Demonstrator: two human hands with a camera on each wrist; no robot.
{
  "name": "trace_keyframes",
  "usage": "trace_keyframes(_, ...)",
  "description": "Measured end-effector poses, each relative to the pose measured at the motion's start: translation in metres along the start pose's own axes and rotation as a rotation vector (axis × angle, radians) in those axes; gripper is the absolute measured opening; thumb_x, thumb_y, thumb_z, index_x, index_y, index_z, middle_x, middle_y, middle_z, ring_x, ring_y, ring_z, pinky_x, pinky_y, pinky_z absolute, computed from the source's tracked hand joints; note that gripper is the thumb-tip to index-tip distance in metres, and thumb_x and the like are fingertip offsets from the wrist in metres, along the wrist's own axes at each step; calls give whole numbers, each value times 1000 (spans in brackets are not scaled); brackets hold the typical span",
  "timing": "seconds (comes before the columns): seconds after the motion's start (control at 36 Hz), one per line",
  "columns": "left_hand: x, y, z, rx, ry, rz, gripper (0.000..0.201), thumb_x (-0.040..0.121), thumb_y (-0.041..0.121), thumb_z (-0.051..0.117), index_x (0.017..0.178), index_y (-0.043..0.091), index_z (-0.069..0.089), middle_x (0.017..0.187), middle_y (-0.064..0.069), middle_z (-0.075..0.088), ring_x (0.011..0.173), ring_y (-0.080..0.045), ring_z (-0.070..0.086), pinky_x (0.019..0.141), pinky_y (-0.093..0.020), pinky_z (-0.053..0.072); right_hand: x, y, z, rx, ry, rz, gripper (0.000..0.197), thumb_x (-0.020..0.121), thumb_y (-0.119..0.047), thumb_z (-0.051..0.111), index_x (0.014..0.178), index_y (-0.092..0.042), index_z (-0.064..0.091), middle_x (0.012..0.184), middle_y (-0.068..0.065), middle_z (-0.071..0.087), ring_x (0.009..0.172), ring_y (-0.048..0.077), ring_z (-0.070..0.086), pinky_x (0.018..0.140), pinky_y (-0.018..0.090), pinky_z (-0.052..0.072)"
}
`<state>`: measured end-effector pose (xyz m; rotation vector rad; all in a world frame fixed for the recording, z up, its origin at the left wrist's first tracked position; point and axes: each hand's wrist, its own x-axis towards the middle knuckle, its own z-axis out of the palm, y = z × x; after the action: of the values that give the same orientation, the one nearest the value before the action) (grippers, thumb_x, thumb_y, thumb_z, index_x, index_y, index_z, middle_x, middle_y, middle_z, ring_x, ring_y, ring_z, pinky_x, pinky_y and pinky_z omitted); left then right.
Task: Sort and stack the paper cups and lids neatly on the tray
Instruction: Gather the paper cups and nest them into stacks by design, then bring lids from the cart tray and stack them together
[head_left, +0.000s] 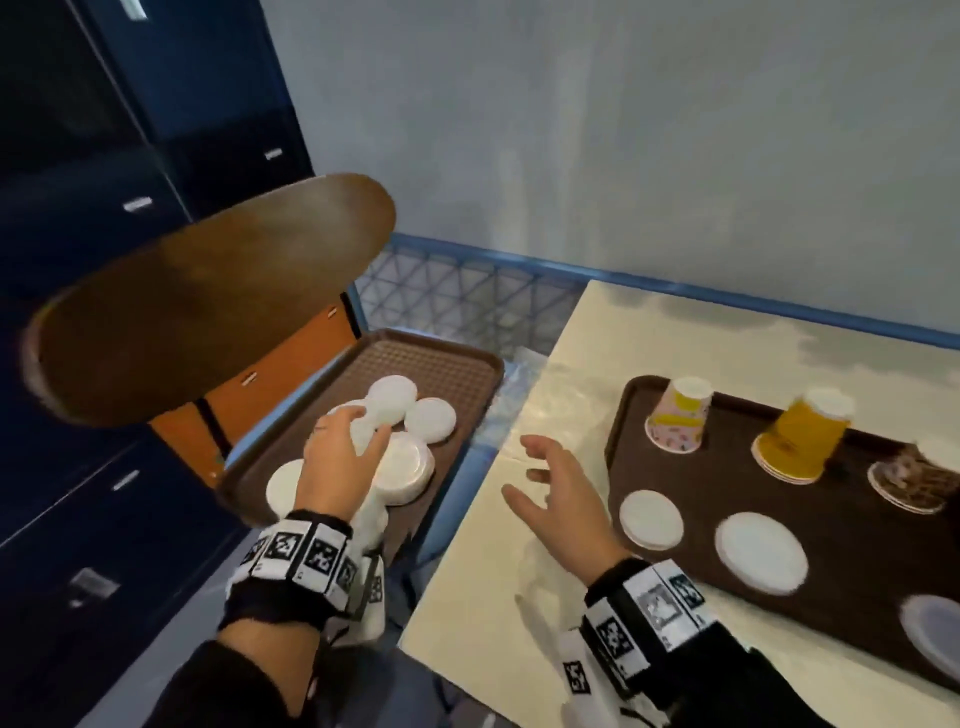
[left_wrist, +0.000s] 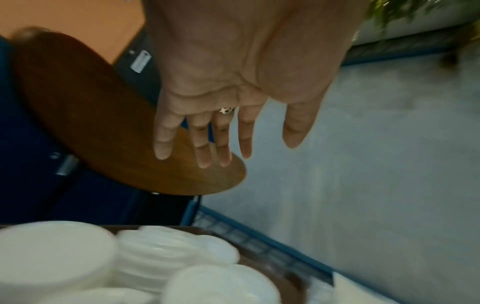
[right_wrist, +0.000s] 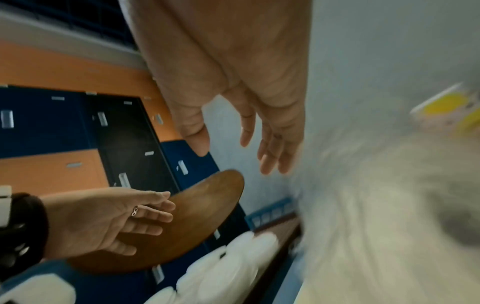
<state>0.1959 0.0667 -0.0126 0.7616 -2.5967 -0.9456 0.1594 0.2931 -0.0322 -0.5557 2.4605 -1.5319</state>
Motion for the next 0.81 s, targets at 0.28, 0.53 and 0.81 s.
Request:
trace_keyframes(0.28, 51, -130, -32, 91, -198, -308, 60, 90, 31, 58, 139, 5, 36, 143, -21, 38, 129, -36, 40, 107, -41, 34, 44, -11, 146, -276, -351, 222, 42, 88, -35, 56, 120, -8, 53, 122, 9, 61, 112, 24, 57, 93, 29, 43)
trace_keyframes(0.53, 73, -155, -24, 161, -505, -334, 73, 84, 43, 62, 139, 7, 32, 138, -15, 49, 126, -31, 48, 102, -35, 39, 62, -5, 201, -302, -306, 437, 67, 82, -54, 54, 132, -11, 42, 134, 11, 50, 122, 26, 50, 100, 34, 43)
trace_keyframes(0.81, 83, -161, -24, 135, -542, -342, 76, 71, 41, 77, 130, 8, 42, 130, -13, 55, 120, -28, 51, 101, -38, 43, 71, -6, 216, -389, -297, 585, 87, 76, -58, 61, 138, -5, 29, 138, 17, 42, 126, 29, 45, 104, 35, 39)
